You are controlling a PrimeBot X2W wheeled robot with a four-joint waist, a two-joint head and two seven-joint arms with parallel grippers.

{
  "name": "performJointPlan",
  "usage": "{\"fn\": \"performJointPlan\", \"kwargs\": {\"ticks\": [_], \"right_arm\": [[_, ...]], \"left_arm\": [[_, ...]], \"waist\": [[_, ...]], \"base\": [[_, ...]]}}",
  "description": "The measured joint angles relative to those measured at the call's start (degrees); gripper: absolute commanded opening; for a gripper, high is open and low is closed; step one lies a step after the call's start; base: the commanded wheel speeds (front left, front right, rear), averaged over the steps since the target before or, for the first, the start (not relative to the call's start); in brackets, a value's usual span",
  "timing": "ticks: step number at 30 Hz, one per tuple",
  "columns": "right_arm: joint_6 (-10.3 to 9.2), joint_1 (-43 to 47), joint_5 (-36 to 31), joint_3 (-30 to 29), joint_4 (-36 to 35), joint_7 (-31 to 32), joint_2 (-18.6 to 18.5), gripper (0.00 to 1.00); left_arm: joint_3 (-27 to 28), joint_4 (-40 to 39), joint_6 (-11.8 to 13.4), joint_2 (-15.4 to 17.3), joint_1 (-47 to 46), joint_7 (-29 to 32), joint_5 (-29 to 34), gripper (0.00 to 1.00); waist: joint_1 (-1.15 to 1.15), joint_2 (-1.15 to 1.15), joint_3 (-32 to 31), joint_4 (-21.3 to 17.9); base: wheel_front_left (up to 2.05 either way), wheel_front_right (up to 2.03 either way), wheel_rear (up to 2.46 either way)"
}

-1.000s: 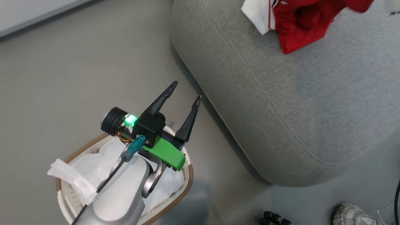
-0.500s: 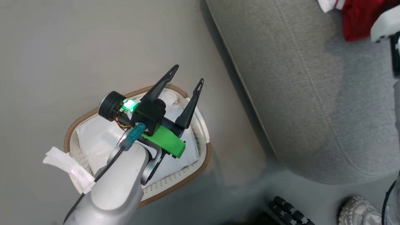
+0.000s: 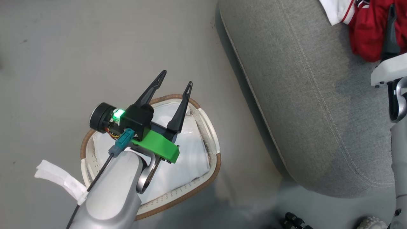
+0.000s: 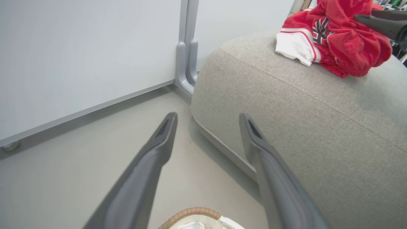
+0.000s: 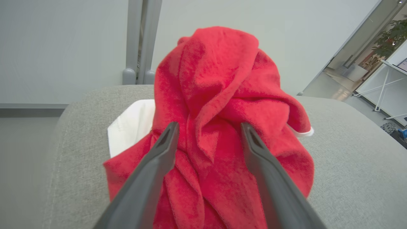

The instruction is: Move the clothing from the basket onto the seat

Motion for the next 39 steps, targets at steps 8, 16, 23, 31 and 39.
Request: {"fn": "performJointPlan", "kwargs": {"ticks": [8, 16, 23, 31, 39], "right_arm": [[0.0, 9.4, 6.6, 6.9, -11.3, 0.0, 2.0, 1.0], [0.0, 15.9, 9.5, 14.5, -14.5, 0.0, 5.8, 1.0], [0.0, 22.4, 10.1, 16.5, -13.5, 0.0, 8.5, 1.0], [0.0, 28.7, 10.3, 16.4, -12.1, 0.0, 9.2, 1.0], [0.0, 33.3, 11.1, 17.5, -9.8, 0.0, 9.3, 1.0]], "left_arm": [[9.3, -1.9, 0.3, -0.9, 7.2, 0.0, 1.0, 1.0], [18.3, -2.7, 1.1, -1.9, 13.1, 0.0, 3.6, 1.0], [24.7, -0.5, 1.8, -3.5, 17.2, 0.0, 4.3, 1.0], [30.0, 1.6, 2.1, -4.4, 22.8, 0.0, 5.0, 1.0], [31.5, 2.3, 0.9, -4.5, 26.6, 0.0, 3.4, 1.0]], "waist": [[-0.01, 0.0, -6.8, 0.7], [-0.01, 0.0, -12.9, 3.5], [-0.01, 0.0, -16.6, 8.4], [-0.01, 0.0, -22.4, 12.3], [-0.01, 0.0, -27.0, 14.4]], "base": [[0.0, 0.0, 0.0], [0.0, 0.0, 0.0], [0.0, 0.0, 0.0], [0.0, 0.0, 0.0], [0.0, 0.0, 0.0]]}}
